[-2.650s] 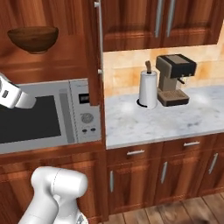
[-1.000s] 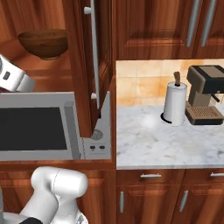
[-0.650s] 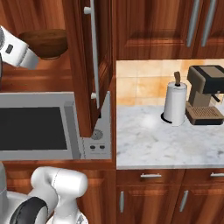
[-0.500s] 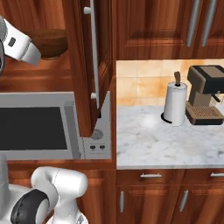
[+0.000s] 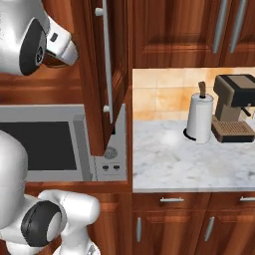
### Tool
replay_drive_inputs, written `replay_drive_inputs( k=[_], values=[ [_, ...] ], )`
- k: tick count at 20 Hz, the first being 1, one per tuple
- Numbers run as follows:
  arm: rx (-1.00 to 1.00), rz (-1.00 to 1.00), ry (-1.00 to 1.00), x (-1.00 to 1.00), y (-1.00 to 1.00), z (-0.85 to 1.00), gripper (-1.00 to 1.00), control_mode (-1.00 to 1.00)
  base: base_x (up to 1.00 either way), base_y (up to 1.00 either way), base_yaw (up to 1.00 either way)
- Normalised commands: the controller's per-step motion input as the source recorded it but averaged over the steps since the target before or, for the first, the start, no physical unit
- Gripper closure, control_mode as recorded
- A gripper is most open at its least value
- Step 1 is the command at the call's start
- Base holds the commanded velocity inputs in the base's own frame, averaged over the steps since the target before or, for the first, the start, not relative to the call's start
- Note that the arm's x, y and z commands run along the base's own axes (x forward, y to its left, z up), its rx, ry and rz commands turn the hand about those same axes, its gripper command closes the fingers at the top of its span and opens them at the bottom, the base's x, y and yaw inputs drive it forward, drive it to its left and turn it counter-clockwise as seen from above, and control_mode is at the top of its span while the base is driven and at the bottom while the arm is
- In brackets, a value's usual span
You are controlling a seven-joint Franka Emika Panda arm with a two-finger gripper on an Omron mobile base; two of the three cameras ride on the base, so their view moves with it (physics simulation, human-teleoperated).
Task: Pick up the bowls from the cabinet and place each bowl in front of a stool on the dining counter.
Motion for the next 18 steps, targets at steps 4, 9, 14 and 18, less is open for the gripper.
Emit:
replay_drive_inputs(
  k=[4, 9, 14, 18],
  values=[
    [0.00, 0.00, 0.08, 1.00, -0.09, 0.00, -1.00, -1.00, 0.00, 0.00, 0.00],
    [0.00, 0.00, 0.07, 1.00, 0.00, 0.00, -1.00, -1.00, 0.00, 0.00, 0.00],
    [0.00, 0.00, 0.06, 1.00, 0.01, -0.01, -1.00, -1.00, 0.00, 0.00, 0.00],
    [0.00, 0.00, 0.06, 1.00, 0.10, 0.00, -1.00, -1.00, 0.00, 0.00, 0.00]
  ],
)
